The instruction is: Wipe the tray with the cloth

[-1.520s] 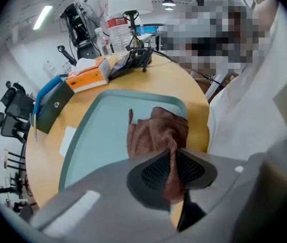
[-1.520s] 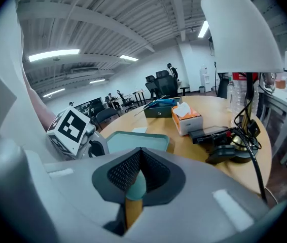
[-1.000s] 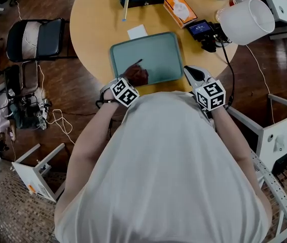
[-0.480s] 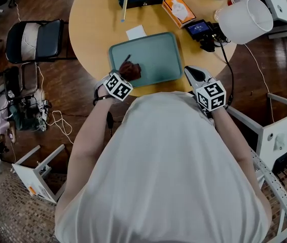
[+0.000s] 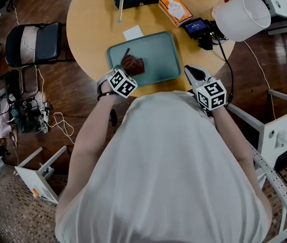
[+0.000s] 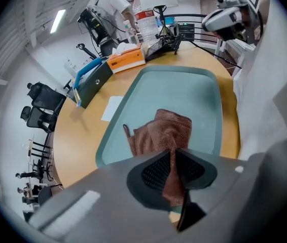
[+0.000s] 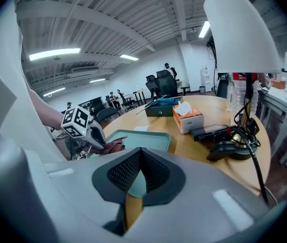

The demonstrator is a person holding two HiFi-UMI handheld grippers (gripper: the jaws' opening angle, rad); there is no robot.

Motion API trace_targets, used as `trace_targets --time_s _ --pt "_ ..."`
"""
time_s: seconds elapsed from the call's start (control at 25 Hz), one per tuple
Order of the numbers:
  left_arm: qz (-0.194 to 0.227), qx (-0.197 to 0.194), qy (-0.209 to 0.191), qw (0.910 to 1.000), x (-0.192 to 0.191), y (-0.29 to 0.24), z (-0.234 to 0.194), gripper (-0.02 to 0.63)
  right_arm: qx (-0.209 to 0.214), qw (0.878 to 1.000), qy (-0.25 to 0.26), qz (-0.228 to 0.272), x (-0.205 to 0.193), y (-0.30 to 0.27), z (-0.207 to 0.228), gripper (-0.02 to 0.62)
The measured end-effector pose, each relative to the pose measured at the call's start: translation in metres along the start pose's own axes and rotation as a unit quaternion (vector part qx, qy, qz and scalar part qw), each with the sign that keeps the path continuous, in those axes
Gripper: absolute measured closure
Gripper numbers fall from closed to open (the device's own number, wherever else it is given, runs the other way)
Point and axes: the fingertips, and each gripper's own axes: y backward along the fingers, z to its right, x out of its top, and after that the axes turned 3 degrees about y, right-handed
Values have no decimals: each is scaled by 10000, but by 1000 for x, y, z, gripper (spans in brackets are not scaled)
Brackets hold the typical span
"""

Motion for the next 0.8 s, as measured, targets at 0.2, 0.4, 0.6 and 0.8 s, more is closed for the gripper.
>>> trace_targets --time_s 0.2,0.4,0.6,0.8 --pt "222 -111 -264 9993 44 -4 19 245 -27 10000 -56 -8 -4 3 2 593" --pt "366 -232 -603 9972 91 -9 40 245 -65 9999 -123 1 -6 6 6 594" --pt "453 -330 -873 9946 129 -14 54 245 -112 9998 -166 21 -7 9 11 592" --pt "565 -469 -833 9938 160 -15 61 245 -188 9995 -238 34 -10 13 16 592"
